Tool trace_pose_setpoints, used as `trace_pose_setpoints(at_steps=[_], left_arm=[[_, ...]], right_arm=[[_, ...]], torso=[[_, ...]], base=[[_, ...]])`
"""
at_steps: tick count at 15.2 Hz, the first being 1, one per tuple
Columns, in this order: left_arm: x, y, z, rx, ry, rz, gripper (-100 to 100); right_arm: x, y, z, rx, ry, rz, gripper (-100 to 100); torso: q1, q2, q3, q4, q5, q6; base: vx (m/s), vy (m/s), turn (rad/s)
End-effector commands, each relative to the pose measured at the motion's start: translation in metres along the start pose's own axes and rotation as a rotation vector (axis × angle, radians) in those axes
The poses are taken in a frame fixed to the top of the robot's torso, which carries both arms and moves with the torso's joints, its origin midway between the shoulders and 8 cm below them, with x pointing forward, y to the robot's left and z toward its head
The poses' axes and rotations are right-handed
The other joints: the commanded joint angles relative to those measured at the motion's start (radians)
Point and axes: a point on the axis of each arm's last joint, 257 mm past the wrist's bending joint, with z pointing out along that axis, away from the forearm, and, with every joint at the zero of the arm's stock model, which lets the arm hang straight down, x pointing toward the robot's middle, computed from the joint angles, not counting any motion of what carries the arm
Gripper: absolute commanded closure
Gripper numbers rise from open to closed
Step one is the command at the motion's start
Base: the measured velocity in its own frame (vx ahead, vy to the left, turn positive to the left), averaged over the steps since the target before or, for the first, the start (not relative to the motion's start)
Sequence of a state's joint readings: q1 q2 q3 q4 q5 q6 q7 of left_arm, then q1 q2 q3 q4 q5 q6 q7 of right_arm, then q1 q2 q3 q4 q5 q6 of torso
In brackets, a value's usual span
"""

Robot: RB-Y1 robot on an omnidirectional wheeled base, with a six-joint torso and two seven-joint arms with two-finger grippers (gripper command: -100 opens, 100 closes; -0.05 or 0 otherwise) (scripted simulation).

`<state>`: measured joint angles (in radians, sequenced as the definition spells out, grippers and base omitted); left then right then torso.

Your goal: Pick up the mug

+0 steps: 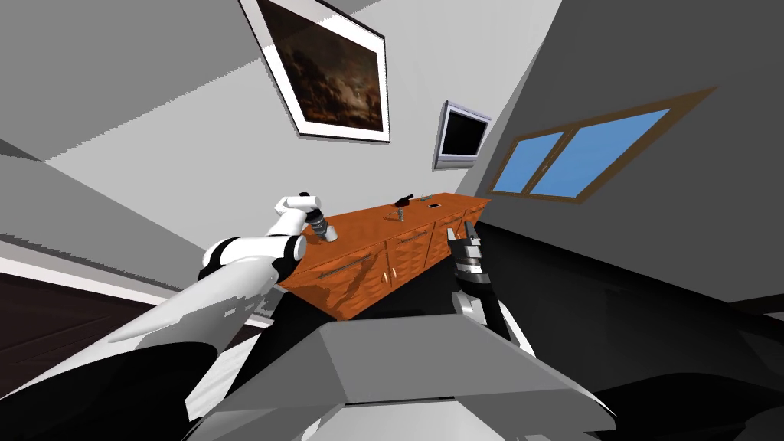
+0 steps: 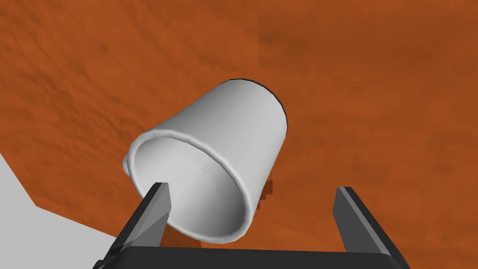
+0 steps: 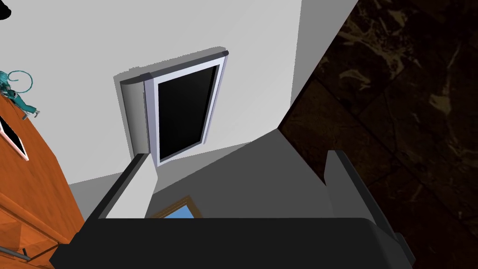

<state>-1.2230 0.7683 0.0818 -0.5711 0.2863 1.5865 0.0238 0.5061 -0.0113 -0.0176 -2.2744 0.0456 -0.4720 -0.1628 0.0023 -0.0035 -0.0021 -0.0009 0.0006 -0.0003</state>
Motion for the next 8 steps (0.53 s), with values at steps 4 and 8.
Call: trace_pose_setpoints(at_steps=[4, 8], left_arm=[[0.004, 0.027, -0.009, -0.128, 0.037, -0.037, -100], [0.005, 0.039, -0.014, -0.183, 0.05, -0.047, -100]], right_arm=[[0.0, 0.0, 0.0, 0.0, 0.0, 0.0, 0], [0.0, 0.0, 0.0, 0.0, 0.0, 0.0, 0]], torso=[[0.001, -0.001, -0.001, 0.0, 0.0, 0.0], [0.001, -0.001, -0.001, 0.0, 0.0, 0.0]], base=[[0.058, 0.042, -0.024], [0.058, 0.038, -0.019]])
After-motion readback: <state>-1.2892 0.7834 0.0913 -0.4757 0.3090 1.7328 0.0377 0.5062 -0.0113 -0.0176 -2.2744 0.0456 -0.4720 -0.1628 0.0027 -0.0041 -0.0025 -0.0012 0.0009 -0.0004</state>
